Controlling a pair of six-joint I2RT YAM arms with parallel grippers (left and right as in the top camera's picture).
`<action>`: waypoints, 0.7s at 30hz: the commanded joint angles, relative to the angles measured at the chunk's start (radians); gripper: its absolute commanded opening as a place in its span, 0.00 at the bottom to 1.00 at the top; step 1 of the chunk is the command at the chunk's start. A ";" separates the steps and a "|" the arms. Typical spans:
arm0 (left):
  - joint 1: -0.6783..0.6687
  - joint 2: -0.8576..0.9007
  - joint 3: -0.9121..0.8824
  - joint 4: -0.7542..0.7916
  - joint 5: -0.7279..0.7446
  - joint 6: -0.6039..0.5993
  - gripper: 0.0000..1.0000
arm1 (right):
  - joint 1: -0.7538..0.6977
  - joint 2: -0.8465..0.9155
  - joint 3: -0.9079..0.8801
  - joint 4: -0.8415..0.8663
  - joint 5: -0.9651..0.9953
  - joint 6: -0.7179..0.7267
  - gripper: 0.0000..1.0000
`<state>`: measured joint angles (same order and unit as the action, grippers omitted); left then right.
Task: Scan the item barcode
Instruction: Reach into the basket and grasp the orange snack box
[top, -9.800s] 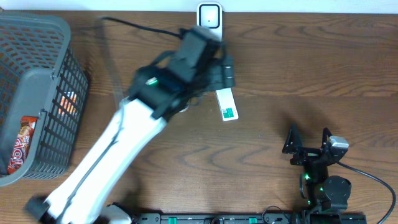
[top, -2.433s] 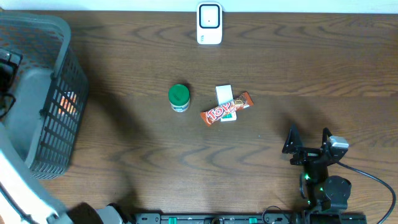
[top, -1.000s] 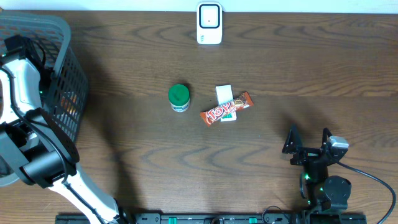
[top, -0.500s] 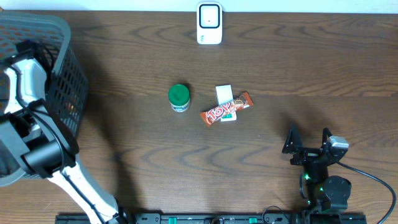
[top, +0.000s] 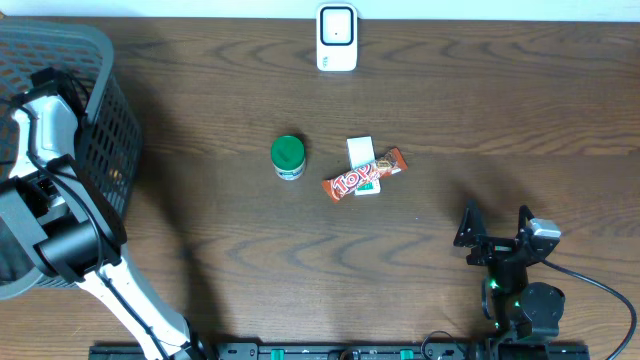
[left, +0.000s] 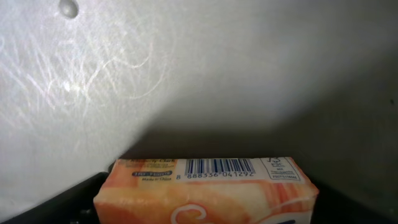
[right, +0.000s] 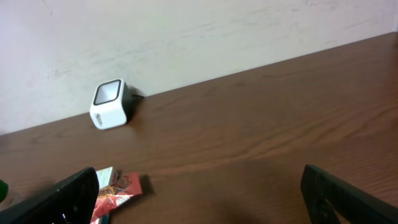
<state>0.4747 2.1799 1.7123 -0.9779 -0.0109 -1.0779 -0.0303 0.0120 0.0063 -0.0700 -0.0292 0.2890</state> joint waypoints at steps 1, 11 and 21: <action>-0.003 0.025 -0.006 -0.004 -0.027 0.003 0.86 | 0.005 -0.006 -0.001 -0.003 0.002 0.010 0.99; -0.003 0.025 -0.006 -0.015 -0.027 0.011 0.79 | 0.005 -0.006 -0.001 -0.003 0.002 0.010 0.99; 0.007 0.023 -0.006 -0.038 -0.019 0.034 0.79 | 0.005 -0.006 -0.001 -0.003 0.002 0.010 0.99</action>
<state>0.4755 2.1799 1.7123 -0.9974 -0.0143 -1.0653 -0.0303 0.0120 0.0063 -0.0700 -0.0296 0.2886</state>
